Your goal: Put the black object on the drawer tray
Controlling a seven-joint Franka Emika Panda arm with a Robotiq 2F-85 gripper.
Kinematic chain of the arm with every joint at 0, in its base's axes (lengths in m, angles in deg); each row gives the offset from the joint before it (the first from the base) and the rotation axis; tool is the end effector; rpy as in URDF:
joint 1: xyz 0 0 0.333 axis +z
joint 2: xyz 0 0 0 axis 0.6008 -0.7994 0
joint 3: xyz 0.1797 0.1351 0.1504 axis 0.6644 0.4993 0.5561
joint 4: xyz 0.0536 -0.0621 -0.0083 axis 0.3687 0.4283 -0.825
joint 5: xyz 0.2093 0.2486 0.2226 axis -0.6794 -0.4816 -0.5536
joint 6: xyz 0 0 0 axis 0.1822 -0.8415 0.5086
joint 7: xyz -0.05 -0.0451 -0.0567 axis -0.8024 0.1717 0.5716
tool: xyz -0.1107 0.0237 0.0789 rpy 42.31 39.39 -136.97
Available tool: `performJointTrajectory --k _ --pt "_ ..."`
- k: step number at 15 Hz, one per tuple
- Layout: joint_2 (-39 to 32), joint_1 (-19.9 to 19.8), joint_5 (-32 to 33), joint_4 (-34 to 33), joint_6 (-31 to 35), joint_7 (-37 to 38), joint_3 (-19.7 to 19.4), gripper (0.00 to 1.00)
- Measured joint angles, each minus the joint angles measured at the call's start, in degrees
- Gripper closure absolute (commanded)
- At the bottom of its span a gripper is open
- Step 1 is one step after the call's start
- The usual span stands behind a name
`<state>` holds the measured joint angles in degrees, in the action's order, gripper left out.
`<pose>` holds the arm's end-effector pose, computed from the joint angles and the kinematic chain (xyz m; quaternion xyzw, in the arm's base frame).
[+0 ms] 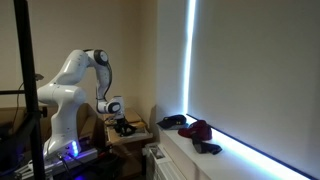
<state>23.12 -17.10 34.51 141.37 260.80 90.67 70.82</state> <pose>0.4282 0.0188 0.0122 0.6933 -0.7175 0.0665 0.0031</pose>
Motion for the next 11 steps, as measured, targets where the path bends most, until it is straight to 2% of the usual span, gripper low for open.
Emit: performJointTrajectory --k 2,4,7,9,11 --pt "3.18 -1.01 0.06 0.31 -4.36 -2.81 1.2 0.01" --pt "7.19 -0.24 0.96 0.89 -9.82 -3.82 -0.22 0.0" --pt "14.54 2.38 7.81 1.8 -21.23 -2.19 -4.73 0.0" --pt "21.07 2.49 11.58 2.52 -29.17 -1.72 -4.95 0.0" --pt "28.1 1.85 11.65 3.4 -33.04 -3.79 -3.26 0.0"
